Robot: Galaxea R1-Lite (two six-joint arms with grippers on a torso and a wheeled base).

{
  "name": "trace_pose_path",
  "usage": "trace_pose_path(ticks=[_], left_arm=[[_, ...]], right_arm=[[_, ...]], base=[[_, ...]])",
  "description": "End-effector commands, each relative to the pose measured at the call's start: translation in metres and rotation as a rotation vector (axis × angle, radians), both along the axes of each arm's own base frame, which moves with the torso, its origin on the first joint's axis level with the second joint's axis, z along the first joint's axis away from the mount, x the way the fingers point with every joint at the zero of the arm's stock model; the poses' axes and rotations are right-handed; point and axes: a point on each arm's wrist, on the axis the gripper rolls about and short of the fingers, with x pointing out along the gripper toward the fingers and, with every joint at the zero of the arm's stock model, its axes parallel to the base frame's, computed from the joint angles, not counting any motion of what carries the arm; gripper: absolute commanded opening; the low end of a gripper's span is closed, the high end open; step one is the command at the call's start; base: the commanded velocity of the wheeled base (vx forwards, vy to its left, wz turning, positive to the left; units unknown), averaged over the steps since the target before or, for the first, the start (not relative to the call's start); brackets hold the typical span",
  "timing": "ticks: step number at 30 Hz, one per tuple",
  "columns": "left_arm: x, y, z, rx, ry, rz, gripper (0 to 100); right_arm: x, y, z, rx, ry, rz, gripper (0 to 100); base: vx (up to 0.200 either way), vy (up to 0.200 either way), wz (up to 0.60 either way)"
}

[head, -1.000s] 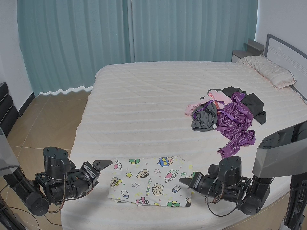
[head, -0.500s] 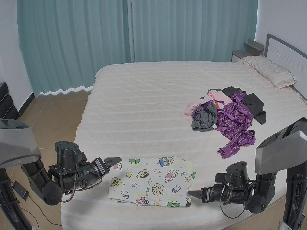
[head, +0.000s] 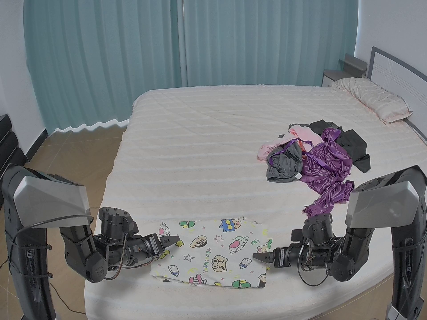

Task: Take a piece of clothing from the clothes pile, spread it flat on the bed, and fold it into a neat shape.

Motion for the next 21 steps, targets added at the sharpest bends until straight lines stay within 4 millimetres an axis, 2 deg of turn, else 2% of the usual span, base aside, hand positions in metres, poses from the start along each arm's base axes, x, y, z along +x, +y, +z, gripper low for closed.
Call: trace_pose_path(ticks=[1, 6, 12, 17, 18, 21], left_arm=[[0.007, -0.003, -0.015, 0.015, 0.021, -0.003, 100], [0.014, -0.007, -0.018, 0.037, 0.002, 0.002, 100], [0.015, -0.022, -0.02, 0.037, -0.011, -0.037, 100], [0.015, -0.025, -0.021, 0.046, 0.0, -0.041, 100], [0.015, -0.025, -0.02, 0.047, 0.003, -0.041, 0], [0.017, -0.026, -0.019, 0.046, -0.003, -0.034, 0]], right_arm=[[0.003, 0.009, -0.009, 0.016, 0.017, 0.022, 100], [0.004, 0.02, -0.014, 0.021, 0.012, 0.049, 100], [0.008, 0.025, -0.016, 0.039, 0.014, 0.045, 100], [0.007, 0.032, -0.015, 0.059, 0.021, 0.048, 100], [0.008, 0.034, -0.015, 0.065, 0.018, 0.047, 0], [0.007, 0.035, -0.015, 0.074, 0.021, 0.046, 0]], base=[[0.0, 0.0, 0.0], [0.0, 0.0, 0.0], [0.0, 0.0, 0.0], [0.0, 0.0, 0.0], [0.0, 0.0, 0.0], [0.0, 0.0, 0.0]])
